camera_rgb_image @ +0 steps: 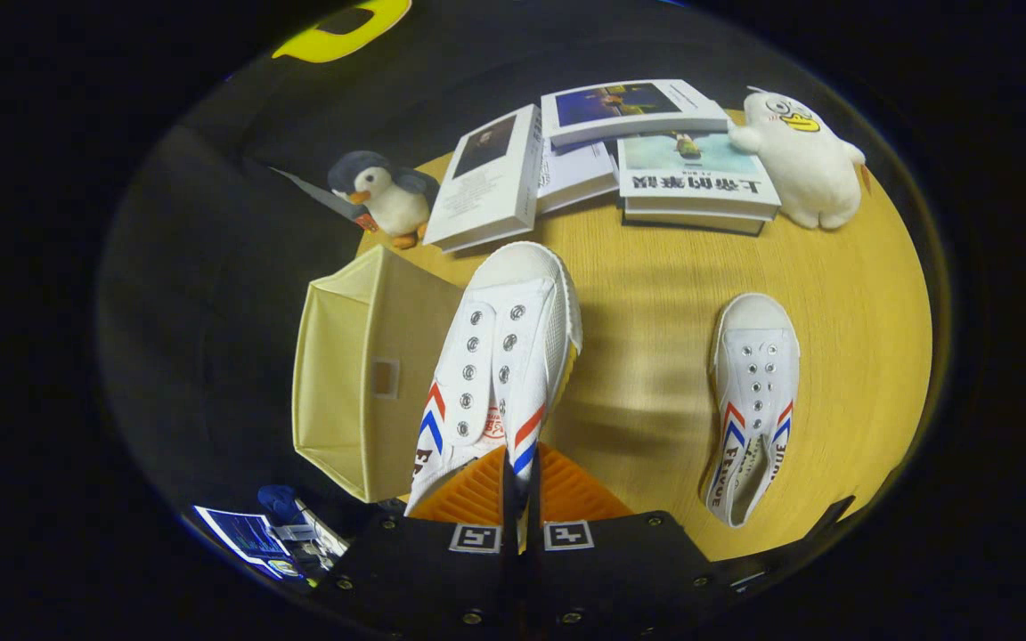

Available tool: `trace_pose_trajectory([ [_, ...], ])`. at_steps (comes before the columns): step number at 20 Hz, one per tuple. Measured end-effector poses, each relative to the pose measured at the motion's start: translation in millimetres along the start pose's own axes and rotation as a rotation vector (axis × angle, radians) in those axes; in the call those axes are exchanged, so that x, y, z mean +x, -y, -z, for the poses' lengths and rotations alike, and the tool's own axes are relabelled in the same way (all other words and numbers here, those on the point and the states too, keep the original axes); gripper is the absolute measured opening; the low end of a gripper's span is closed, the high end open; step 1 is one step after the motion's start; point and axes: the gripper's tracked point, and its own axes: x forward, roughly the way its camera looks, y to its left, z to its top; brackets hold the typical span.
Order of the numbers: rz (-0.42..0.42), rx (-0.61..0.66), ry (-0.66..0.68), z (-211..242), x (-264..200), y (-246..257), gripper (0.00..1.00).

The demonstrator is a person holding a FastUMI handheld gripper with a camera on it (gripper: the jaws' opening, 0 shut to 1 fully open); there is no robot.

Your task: Open the storage box then place both shoes into the box .Put the left shoe in first, then the right shoe, with the right side of both shoes facing outward in a uniform manner.

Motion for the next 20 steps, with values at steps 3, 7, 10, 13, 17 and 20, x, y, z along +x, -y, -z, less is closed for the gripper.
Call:
trace_pose_trajectory([
  [3, -0.044, -0.04, 0.038, -15, -21, -32, 0.03],
  [7, -0.102, -0.09, 0.043, -28, -31, -76, 0.03],
  [10, -0.129, -0.144, 0.028, -35, -24, -109, 0.03],
  [13, -0.153, -0.184, -0.004, -34, -8, -142, 0.03],
  [17, -0.149, -0.239, -0.072, -25, 28, -175, 0.03],
  [20, -0.122, -0.271, -0.127, -17, 56, -191, 0.03],
])
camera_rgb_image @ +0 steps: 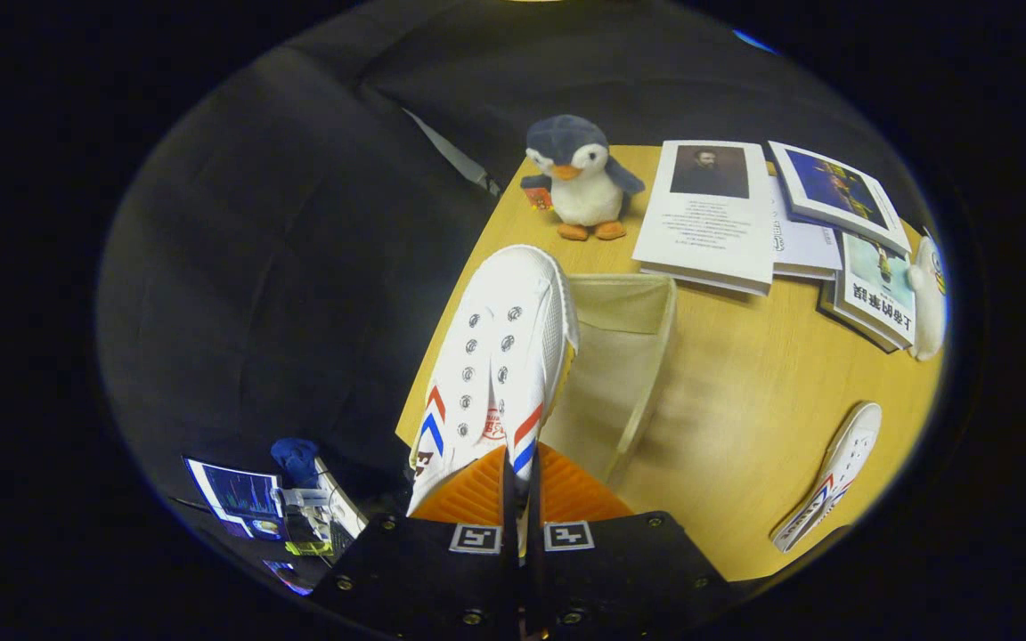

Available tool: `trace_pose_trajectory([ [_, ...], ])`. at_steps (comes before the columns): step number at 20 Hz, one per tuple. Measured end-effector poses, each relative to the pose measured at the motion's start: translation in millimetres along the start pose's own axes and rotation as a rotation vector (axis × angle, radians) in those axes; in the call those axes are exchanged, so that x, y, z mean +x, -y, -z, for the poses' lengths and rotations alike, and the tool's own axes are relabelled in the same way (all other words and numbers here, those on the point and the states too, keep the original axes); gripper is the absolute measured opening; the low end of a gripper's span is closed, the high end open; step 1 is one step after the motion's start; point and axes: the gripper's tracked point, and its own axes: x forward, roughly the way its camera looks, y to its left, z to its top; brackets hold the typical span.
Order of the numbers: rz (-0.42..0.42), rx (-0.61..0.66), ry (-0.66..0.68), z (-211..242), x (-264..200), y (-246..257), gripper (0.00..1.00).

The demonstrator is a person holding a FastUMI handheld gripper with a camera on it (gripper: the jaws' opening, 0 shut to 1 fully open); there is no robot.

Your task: Open the storage box then place both shoes into the box .Put the left shoe in first, then the right shoe, with the right side of both shoes facing outward in a uniform manner.

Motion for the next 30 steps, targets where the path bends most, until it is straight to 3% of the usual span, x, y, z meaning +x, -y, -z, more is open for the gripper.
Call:
trace_pose_trajectory([
  [9, 0.092, -0.025, -0.069, -6, 52, -6, 0.03],
  [11, 0.071, -0.04, -0.068, -7, 54, -13, 0.07],
  [15, 0.072, -0.103, -0.011, -18, 43, -15, 0.99],
  [30, 0.059, -0.04, 0.153, -15, -64, 28, 0.97],
])
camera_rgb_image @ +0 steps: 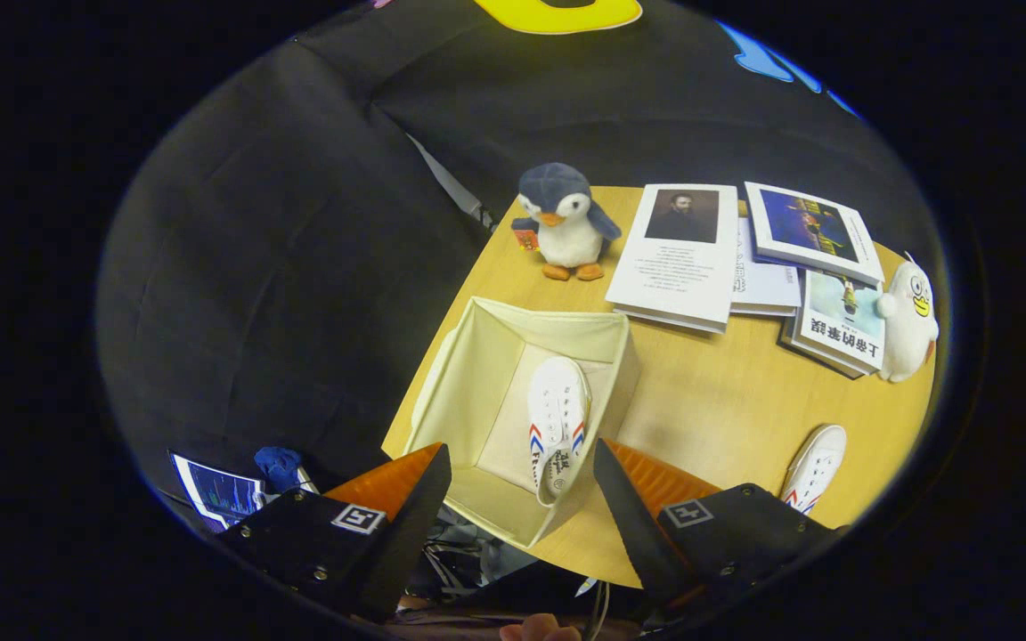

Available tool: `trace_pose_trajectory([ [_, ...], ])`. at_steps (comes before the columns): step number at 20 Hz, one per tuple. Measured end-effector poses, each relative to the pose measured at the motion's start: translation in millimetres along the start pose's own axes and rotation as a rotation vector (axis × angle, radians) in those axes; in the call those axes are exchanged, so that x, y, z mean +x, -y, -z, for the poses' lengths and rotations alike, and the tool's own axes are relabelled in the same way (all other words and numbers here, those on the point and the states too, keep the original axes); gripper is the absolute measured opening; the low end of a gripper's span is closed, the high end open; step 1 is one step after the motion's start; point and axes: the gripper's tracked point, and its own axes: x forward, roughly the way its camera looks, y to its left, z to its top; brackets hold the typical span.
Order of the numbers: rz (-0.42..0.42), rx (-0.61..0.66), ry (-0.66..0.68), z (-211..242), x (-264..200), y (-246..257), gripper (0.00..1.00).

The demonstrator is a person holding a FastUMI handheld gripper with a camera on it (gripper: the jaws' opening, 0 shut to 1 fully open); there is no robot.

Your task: Open the storage box then place both shoes into the box .Put the left shoe in first, then the right shoe, with the right side of both shoes facing outward in a uniform manner.

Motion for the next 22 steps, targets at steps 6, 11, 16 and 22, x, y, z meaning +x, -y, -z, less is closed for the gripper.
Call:
trace_pose_trajectory([
  [6, 0.049, 0.036, 0.037, 10, -33, 54, 0.98],
  [11, 0.076, 0.084, 0.071, 29, -57, 97, 0.97],
  [16, 0.134, 0.183, 0.075, 64, -68, 159, 0.97],
  [22, 0.217, 0.309, 0.055, 111, -77, 228, 0.98],
])
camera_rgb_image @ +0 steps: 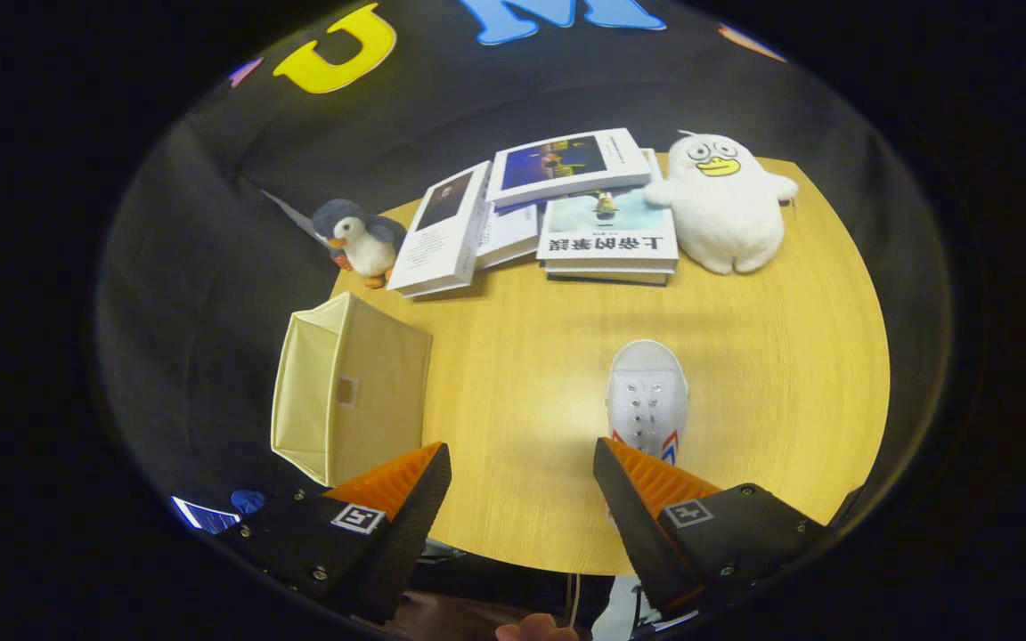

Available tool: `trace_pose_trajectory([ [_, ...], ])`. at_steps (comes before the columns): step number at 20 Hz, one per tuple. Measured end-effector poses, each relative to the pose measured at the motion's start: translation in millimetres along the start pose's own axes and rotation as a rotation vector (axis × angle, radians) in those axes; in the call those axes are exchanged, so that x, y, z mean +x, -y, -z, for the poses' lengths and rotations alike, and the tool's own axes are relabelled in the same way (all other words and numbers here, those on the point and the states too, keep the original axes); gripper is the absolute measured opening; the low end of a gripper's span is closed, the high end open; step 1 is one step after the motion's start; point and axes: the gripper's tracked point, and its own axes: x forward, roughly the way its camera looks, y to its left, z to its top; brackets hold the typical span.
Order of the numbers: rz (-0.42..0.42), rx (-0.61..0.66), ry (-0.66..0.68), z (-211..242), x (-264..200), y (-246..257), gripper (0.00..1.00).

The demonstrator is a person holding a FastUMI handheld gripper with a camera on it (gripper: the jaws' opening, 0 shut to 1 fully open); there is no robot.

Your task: Open the storage box then place both shoes into the box .Put the left shoe in first, then the right shoe, with the right side of both shoes facing outward in a uniform manner.

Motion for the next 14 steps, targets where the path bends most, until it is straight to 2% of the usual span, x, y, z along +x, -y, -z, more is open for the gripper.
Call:
trace_pose_trajectory([
  [7, 0.085, 0.071, -0.034, 23, 11, 62, 0.98],
  [14, 0.198, 0.062, -0.085, 44, 45, 113, 0.98],
])
